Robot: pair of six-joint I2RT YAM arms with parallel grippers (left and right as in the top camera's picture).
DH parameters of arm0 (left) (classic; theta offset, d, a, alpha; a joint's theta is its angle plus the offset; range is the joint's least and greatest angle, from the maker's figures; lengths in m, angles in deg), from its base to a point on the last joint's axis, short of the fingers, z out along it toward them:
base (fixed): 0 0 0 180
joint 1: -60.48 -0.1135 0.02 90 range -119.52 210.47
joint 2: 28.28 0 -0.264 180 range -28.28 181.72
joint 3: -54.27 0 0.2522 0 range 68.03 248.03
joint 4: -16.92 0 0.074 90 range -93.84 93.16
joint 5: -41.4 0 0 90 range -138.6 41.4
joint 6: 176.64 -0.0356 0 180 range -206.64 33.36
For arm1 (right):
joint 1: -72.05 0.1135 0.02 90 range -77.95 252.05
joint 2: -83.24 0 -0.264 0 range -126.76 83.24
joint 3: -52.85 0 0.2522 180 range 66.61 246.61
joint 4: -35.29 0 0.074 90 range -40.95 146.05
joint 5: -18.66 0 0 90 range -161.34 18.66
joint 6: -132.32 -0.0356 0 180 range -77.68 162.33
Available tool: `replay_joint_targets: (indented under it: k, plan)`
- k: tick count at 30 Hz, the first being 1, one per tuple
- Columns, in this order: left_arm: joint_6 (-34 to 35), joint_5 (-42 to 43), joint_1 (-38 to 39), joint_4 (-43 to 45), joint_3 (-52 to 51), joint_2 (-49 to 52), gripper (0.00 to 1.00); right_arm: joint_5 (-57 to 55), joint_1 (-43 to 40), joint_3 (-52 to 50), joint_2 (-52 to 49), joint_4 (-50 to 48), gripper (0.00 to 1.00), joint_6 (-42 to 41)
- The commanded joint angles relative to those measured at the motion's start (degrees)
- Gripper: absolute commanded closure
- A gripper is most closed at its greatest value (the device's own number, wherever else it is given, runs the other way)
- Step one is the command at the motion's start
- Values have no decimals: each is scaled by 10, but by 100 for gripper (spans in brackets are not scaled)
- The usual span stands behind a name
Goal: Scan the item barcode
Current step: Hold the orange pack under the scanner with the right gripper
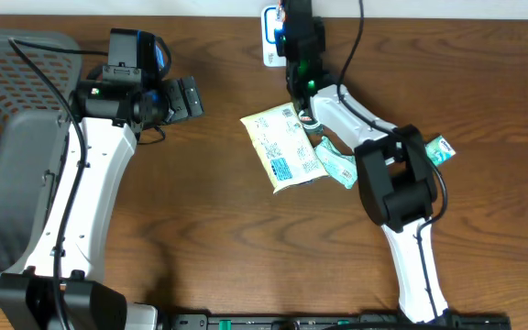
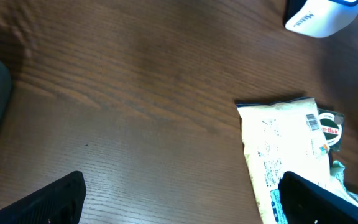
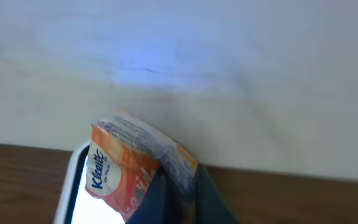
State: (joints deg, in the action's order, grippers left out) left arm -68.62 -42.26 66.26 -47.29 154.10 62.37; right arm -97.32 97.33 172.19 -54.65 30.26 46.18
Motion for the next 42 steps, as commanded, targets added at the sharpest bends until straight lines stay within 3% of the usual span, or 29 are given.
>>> replay_joint_targets:
  k: [1,14,24,30,37,42]
  plan:
    - [-2,5,0,-1,4,4,2,-9,8,3,-18,-17,99,71]
    - [-2,5,0,-1,4,4,2,-9,15,3,-23,-81,99,73]
    - [-2,5,0,-1,4,4,2,-61,41,3,15,-61,99,76]
    - [-2,5,0,-1,4,4,2,-43,52,3,95,36,99,24]
    - [-2,5,0,-1,4,4,2,136,40,3,209,215,99,-54]
    - [-2,5,0,-1,4,4,2,205,22,3,285,403,99,-109]
